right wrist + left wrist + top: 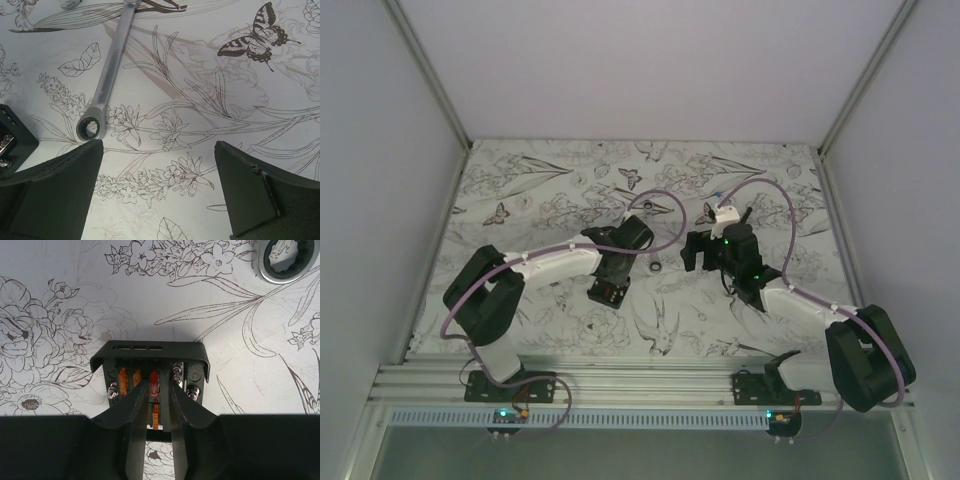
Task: Snap on the fuse box
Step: Install the fuse at the fuse box base.
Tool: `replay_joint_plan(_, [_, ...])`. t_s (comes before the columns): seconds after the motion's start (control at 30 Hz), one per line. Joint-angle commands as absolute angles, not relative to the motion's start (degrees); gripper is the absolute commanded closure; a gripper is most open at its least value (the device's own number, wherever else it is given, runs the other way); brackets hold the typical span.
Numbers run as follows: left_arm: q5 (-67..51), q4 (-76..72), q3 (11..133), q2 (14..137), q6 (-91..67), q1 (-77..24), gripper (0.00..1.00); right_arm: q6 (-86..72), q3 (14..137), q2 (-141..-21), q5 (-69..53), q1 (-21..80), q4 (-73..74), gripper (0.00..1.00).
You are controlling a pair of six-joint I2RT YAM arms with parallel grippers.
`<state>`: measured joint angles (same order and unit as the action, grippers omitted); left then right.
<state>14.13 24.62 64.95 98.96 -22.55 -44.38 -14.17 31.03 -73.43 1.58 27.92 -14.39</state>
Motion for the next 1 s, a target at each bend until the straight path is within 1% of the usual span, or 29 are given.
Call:
replay_joint_plan(0.0, [13.24,28.1,67.67,99.33,-22.61,-44.8,0.73,-14.52,31.33,-72.47,0.87,27.51,-15.64,0.0])
replay_joint_plan(0.17, [13.62,29.53,68.67,99.78,-22.97,-44.17,0.7,-14.45,31.28,-72.15,1.07,27.51,-15.6,0.0])
replay_joint_plan(0.37, [12.67,30.69,69.44,100.66,-23.64,-43.27,0.71,-14.55,31.21,-72.27,1.02,27.51,-15.63,0.0])
replay_joint_plan(0.63, [11.75,31.62,70.16,102.31,-23.99,-42.65,0.79,-14.49,31.14,-72.24,1.05,27.51,-15.62,0.0])
replay_joint_plan(0.87, [11.54,32.03,69.79,102.05,-24.43,-42.35,0.84,-14.58,31.16,-72.33,1.09,27.51,-15.64,0.0])
replay_joint_plan(0.97, [11.43,32.31,69.79,101.95,-24.6,-42.2,0.84,-14.55,31.11,-72.32,1.07,27.51,-15.63,0.0])
